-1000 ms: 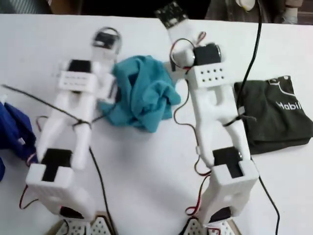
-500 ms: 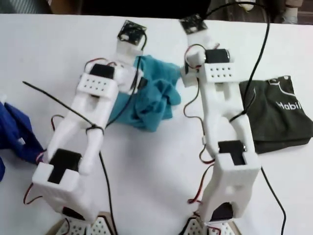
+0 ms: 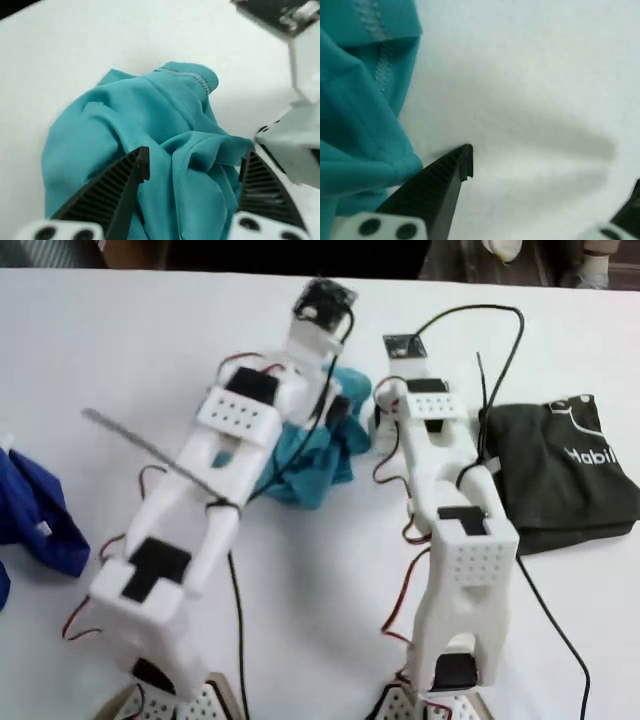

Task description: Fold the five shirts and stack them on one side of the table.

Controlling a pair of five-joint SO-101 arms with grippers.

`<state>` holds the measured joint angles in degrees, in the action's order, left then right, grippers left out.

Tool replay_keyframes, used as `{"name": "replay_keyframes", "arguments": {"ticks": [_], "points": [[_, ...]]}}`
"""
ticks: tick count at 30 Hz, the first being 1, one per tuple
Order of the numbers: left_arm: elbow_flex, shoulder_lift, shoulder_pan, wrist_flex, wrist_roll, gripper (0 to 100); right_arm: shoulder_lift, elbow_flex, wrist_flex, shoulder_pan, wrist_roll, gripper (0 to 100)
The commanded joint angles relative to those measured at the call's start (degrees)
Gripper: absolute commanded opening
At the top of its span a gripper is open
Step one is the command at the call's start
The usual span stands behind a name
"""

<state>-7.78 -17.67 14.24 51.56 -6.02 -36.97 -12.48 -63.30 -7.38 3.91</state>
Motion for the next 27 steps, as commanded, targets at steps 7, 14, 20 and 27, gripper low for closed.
{"name": "replay_keyframes", "arguments": {"ticks": [7,14,20,27], "points": [[-8.22,-10.37,-6.33,0.97,-7.38,5,0.66,0.35,1.54,-0.48,0.53,47.1],[-15.6,-10.55,-13.36,12.92,-7.3,3,0.66,0.35,1.98,-0.57,0.53,47.1],[-26.33,-10.55,-23.74,23.65,-7.03,3,0.66,0.35,2.07,-0.57,0.53,47.1],[-30.11,-10.73,-32.79,30.24,-7.03,3,0.66,0.35,2.07,-0.57,0.53,47.1]]}}
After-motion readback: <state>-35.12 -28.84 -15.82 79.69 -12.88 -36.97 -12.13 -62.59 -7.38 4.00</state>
